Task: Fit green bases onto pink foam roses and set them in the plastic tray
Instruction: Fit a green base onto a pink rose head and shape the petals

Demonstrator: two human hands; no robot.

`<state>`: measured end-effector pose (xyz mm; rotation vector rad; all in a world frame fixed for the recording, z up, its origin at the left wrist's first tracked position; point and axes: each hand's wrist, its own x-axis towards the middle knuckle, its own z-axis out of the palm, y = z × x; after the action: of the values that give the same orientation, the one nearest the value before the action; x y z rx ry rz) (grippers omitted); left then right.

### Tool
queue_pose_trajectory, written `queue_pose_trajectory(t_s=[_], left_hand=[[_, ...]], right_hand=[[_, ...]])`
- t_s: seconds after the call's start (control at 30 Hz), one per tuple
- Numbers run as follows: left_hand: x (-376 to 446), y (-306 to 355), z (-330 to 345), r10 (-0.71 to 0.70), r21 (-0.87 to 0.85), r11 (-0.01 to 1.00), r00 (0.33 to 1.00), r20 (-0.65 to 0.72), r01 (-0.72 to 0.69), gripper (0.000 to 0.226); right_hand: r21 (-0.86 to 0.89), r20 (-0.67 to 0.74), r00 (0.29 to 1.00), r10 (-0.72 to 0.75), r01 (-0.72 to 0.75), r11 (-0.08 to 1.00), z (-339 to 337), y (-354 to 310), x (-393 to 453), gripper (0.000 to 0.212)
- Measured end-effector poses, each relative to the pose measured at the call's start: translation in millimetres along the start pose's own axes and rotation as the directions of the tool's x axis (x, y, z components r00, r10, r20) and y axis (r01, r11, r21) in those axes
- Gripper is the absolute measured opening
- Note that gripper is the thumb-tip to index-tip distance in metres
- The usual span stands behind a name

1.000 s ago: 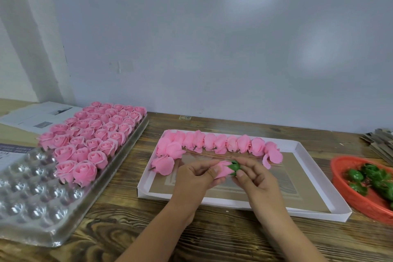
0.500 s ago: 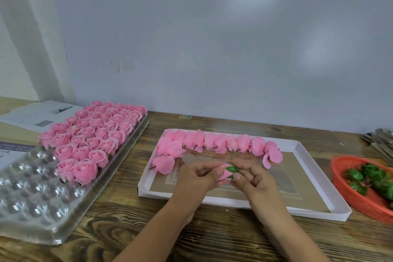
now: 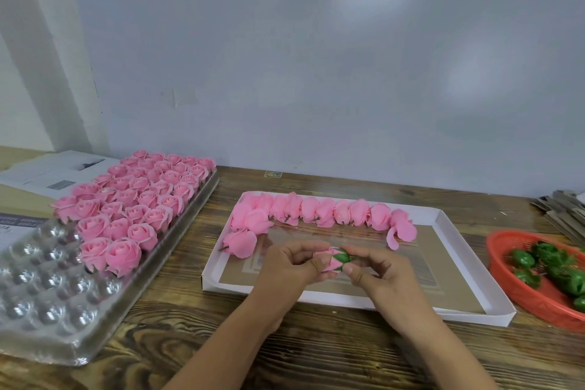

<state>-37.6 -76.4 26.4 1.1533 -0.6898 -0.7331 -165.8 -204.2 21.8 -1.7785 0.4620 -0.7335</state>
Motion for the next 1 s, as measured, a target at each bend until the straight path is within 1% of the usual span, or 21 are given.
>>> queue_pose_trajectory(t_s=[0.03,0.13,0.2,0.27,0.33,0.4,0.43,0.53,0.6,0.67,0.73,0.8,0.9,1.0], left_hand=[[0,1,1,0.009,0.013,1.000,1.000,0.002,-0.009,0.019],[-2,3,2,0.055,0.096,0.994,0.998,0.033,-0.058,0.041],[-3,3,3,0.102,0.144,0.984,0.994,0.037,-0.107,0.050],[-3,2,3,0.143,0.185,0.972,0.990,0.019,-0.144,0.051],[-3,2,4,0.182,0.222,0.959,0.983,0.003,-0.178,0.043],[-3,3,4,0.209,0.255,0.946,0.978,-0.004,-0.201,0.036],[-3,2,4,0.216,0.273,0.940,0.976,-0.005,-0.207,0.036],[-4,0,5,0.206,0.344,0.917,0.978,0.027,-0.203,0.046],[-3,-3,5,0.211,0.312,0.925,0.976,0.053,-0.216,0.046],[-2,-5,5,0.210,0.282,0.936,0.977,0.033,-0.211,0.048],[-2,-5,5,0.208,0.277,0.938,0.978,0.028,-0.208,0.050],[-1,-5,4,0.205,0.268,0.939,0.977,0.057,-0.213,0.054],[-2,-6,3,0.202,0.284,0.933,0.975,0.094,-0.220,0.072],[-1,-7,3,0.236,0.292,0.922,0.967,0.096,-0.254,0.088]], right_hand=[[0.000,-0.001,1.000,0.003,-0.003,1.000,-1,0,1,0.033],[0.028,-0.018,1.000,0.001,-0.001,1.000,0,0,2,0.036],[0.036,-0.009,1.000,-0.007,0.007,0.999,1,-1,1,0.037],[0.009,0.029,0.999,-0.037,0.037,0.999,3,-2,-1,0.040],[-0.023,0.053,0.998,-0.045,0.047,0.999,4,-1,-2,0.037],[-0.025,0.039,0.999,-0.028,0.029,0.999,6,-1,-2,0.033],[-0.008,0.031,0.999,-0.019,0.019,1.000,7,-1,-2,0.032],[0.072,0.042,0.999,-0.008,0.005,0.997,10,-4,-4,0.032],[0.081,0.063,0.998,-0.008,0.003,0.997,11,-4,-5,0.032],[0.093,0.069,0.998,0.010,-0.017,0.996,13,-4,-6,0.032],[0.147,0.085,0.995,0.050,-0.062,0.987,13,-7,-6,0.035],[0.218,0.149,0.984,0.095,-0.126,0.968,7,-11,-6,0.038],[0.202,0.262,0.956,0.130,-0.186,0.961,-3,-16,-6,0.036],[0.186,0.278,0.949,0.147,-0.203,0.961,-4,-17,-6,0.033]])
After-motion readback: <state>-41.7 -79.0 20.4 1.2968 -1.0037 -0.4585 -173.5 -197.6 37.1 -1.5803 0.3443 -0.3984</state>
